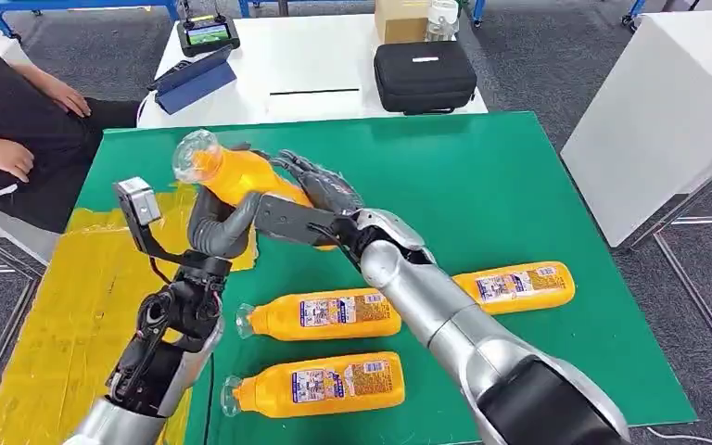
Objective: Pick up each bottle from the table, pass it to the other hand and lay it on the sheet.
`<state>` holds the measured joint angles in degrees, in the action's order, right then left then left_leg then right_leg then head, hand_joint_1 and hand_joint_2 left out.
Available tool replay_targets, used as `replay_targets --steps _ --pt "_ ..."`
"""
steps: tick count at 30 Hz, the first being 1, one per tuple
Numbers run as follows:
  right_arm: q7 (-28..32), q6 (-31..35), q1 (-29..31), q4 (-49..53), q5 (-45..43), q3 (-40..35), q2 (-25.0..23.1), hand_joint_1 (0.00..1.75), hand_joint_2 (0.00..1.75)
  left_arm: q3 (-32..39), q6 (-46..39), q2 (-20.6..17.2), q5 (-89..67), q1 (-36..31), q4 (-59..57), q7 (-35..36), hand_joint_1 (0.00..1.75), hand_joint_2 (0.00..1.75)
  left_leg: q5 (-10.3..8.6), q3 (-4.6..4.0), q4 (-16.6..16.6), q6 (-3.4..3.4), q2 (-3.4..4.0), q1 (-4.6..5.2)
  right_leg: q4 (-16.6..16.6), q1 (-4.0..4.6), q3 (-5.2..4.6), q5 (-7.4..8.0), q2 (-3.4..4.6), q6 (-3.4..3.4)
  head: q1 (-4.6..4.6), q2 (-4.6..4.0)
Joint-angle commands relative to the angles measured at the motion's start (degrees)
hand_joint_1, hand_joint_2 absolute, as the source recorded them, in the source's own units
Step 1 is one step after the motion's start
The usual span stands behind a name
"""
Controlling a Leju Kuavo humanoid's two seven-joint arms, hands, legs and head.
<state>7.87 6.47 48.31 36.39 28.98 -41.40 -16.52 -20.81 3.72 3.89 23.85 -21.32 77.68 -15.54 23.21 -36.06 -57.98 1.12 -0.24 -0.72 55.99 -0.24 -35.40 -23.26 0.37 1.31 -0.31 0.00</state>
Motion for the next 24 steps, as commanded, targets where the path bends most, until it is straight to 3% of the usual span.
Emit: replay_targets --steps 1,6,10,17,24 --pt "-0.69 -0.72 1.74 -2.24 1.16 -3.01 -1.64 0.0 0.0 -4.25 -0.82 1.57 -1.52 -1.35 0.12 -0.59 1.75 1.75 0.09 0.16 -0.04 -0.01 -0.09 0.03 0.05 -0.01 0.19 -0.13 -0.13 -0.01 0.02 0.0" --pt "-0.82 -1.02 1.79 -2.14 1.59 -3.25 -1.6 0.0 0.0 -3.99 -2.01 1.77 -2.11 -1.21 0.25 -1.07 1.75 1.75 0.11 0.19 -0.05 -0.01 -0.05 0.03 0.05 -0.01 0.22 -0.14 -0.09 -0.01 0.0 0.0" --pt "-1.06 -0.71 -0.26 -0.24 7.44 -5.45 0.65 0.0 0.0 0.03 -12.19 0.94 -9.41 -2.38 2.84 -4.85 1.75 1.75 0.09 0.14 -0.04 -0.01 -0.09 0.0 0.02 0.01 0.19 -0.12 -0.12 -0.01 0.0 0.0" --pt "-1.42 -2.11 -6.91 18.11 12.83 -7.21 7.11 0.0 0.0 10.2 -18.62 -2.79 -18.04 -3.06 1.09 -5.54 1.75 1.75 0.15 0.4 -0.01 -0.04 -0.12 -0.02 -0.01 0.04 0.45 -0.21 -0.18 -0.05 0.04 0.0" --pt "-1.27 -2.37 -10.96 32.36 13.52 -6.31 11.76 0.0 0.0 15.03 -19.22 -2.61 -20.19 -1.4 -0.31 -5.58 1.75 1.75 0.06 0.16 0.02 -0.01 -0.04 0.0 -0.02 0.0 0.16 -0.09 -0.08 -0.02 -0.04 0.0"
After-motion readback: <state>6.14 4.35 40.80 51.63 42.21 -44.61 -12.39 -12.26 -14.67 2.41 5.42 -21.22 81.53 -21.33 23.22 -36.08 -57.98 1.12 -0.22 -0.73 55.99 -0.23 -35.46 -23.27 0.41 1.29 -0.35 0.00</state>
